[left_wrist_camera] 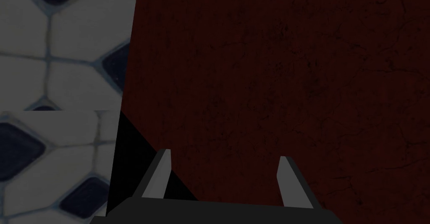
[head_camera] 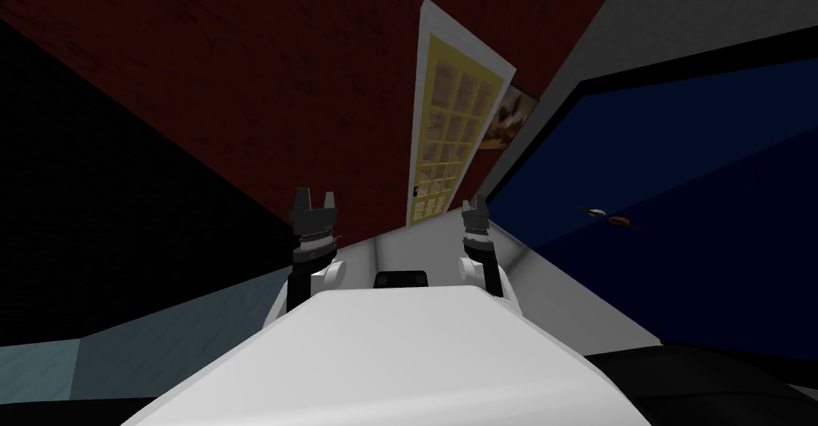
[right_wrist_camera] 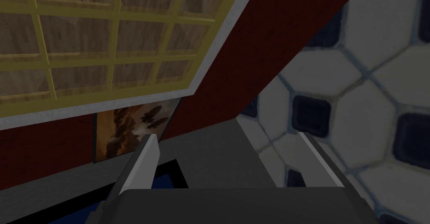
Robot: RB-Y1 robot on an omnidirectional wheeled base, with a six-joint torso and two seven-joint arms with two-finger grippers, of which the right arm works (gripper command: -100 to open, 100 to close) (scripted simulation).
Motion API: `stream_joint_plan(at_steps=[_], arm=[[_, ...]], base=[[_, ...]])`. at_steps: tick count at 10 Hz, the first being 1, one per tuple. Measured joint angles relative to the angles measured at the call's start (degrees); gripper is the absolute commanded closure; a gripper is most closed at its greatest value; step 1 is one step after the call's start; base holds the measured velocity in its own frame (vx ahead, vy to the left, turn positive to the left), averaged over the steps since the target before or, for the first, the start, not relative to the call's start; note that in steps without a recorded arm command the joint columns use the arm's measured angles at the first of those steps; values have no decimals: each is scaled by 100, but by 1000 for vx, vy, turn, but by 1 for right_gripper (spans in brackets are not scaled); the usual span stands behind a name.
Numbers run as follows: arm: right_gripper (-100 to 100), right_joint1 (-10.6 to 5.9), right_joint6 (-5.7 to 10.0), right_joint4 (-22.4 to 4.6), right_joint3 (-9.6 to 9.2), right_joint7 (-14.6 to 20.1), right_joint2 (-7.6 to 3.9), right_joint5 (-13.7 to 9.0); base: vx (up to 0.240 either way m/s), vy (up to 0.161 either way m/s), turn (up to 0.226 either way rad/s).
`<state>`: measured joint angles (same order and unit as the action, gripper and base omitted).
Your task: Pull the door open
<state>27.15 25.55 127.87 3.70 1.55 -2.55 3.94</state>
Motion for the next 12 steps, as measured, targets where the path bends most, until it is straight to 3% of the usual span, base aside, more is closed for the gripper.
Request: stream_joint_plan(at_steps=[10, 12], arm=[[-100, -21, 434, -1113, -9, -1456, -144, -83], [-100, -1, 580, -1409, -20, -1789, -161, -102]], base=[[91, -19, 106], [78, -26, 75]])
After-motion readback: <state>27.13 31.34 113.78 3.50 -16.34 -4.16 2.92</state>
